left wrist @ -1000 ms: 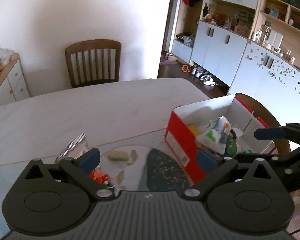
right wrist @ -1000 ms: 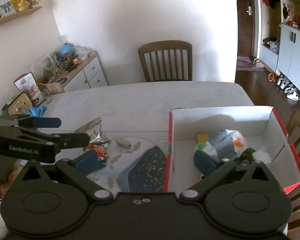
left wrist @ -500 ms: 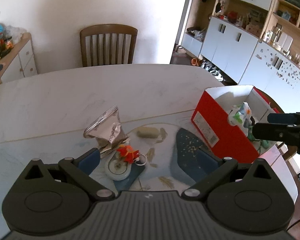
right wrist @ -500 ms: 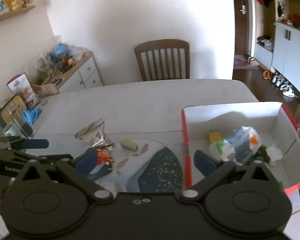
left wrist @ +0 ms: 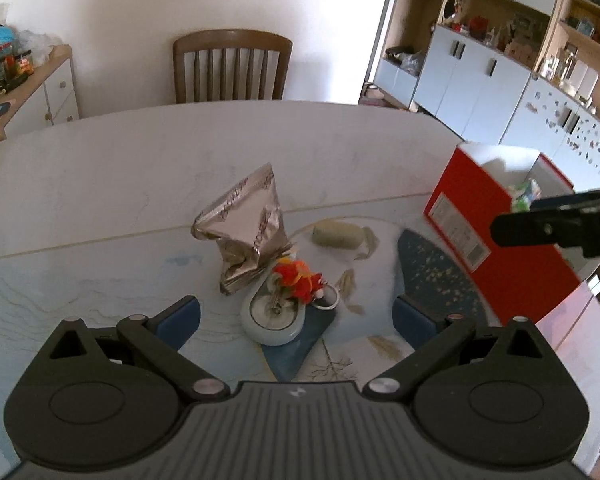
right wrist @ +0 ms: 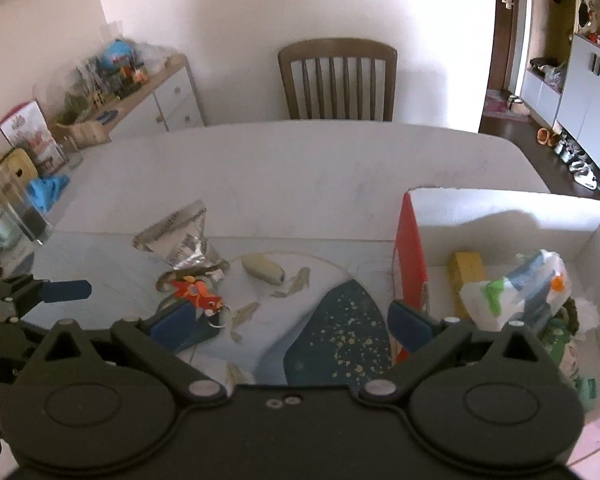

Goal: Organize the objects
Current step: 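Grasp the round white disc with the left tool while the right tool grasps the cream cylinder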

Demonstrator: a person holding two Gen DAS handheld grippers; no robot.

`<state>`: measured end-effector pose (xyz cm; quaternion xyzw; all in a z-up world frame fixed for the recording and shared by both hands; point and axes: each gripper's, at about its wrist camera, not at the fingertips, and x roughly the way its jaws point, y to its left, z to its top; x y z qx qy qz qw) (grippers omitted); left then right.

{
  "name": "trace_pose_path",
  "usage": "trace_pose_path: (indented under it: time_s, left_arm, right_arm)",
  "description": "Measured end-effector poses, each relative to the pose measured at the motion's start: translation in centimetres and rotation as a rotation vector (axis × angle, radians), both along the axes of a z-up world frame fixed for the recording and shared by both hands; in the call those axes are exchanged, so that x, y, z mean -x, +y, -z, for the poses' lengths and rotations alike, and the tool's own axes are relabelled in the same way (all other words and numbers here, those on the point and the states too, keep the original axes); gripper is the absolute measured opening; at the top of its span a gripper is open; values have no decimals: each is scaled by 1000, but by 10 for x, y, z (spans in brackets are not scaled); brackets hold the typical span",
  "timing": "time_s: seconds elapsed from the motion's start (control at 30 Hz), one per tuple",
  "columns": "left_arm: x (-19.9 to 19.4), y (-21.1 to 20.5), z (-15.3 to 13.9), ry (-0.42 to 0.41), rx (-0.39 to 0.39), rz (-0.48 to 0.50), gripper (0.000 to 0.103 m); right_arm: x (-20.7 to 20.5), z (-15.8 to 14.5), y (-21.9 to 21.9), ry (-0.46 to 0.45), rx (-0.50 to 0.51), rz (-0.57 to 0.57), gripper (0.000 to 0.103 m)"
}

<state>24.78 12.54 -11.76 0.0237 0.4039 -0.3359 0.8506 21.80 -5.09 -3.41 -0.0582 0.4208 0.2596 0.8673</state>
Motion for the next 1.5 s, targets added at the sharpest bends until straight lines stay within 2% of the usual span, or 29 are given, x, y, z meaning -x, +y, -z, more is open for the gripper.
trace_pose_path:
  time_s: [0.47,0.53,0.57,0.67,0.9,1.0,1.2,1.4,1.5]
  left_arm:
    - [-20,-27,49,19,-68,17,103]
    - [-23,-26,55,25,-75,9,103]
    - [-24,-25,58,29,-75,4,103]
    - [-25,-22,61,26,-76,-1,102]
    - [-30,-26,67,17,-77,29,102]
    - [-32,-27,68,12,-75,37,101]
    - [-36,-30,69,0,-75,40,91]
    - [-32,-31,67,-37,-85,47,71]
    - [-31,-31,66,-52,-91,62,58]
  right_arm:
    - [-50,45,34,79,77,-66,97]
    - [-51,47,40,52,104,-75,97]
    - [-52,49,45,48,115,-105,92]
    - [-55,53,55,38,150,-128,90]
    - [-69,65,71,54,157,-156,88]
    - [-80,74,74,74,165,-152,80]
    - [-88,85,84,86,184,-181,74]
    - [-92,94,93,83,204,-208,69]
    - [-93,100,95,90,202,-212,64]
